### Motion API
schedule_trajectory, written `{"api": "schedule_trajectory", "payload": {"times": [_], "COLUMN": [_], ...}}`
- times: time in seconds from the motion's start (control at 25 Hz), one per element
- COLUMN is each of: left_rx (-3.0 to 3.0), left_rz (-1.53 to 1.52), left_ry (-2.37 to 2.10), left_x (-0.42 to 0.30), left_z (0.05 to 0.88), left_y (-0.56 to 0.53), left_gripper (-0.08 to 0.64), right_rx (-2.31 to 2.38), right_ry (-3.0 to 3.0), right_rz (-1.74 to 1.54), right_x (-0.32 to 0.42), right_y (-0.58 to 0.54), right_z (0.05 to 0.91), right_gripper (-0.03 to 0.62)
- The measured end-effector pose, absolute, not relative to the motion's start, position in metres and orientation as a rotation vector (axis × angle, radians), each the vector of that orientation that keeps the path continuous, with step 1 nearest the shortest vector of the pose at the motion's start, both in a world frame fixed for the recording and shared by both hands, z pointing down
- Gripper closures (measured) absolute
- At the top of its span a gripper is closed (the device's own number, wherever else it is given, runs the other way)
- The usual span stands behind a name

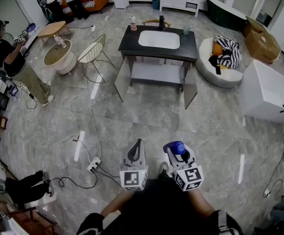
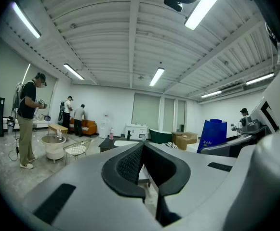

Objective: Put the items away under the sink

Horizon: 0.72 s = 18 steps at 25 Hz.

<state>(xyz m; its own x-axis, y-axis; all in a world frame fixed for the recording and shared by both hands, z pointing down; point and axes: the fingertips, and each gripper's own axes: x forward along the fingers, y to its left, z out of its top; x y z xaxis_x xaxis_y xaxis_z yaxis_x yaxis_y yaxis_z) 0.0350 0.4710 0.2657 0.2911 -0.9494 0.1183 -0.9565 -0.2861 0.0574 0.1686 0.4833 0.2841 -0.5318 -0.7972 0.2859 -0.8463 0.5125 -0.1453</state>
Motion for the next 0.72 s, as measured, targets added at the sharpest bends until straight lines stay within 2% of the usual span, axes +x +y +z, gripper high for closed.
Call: {"api": "schedule_trajectory", "payload": {"times": [0.72], "left_rx": [2.442], "left_rz": [0.069], "left_ry": [-1.794], "left_x": [0.022], "left_z": [0.269], "left_y": [0.469], "left_gripper": [0.545], "right_rx": [1.402], "right_ry": [-2.596], "right_rz": [0.407], "right_x": [0.152], "right_y": [0.474], "right_z": [0.282], "right_gripper": [0.434]}}
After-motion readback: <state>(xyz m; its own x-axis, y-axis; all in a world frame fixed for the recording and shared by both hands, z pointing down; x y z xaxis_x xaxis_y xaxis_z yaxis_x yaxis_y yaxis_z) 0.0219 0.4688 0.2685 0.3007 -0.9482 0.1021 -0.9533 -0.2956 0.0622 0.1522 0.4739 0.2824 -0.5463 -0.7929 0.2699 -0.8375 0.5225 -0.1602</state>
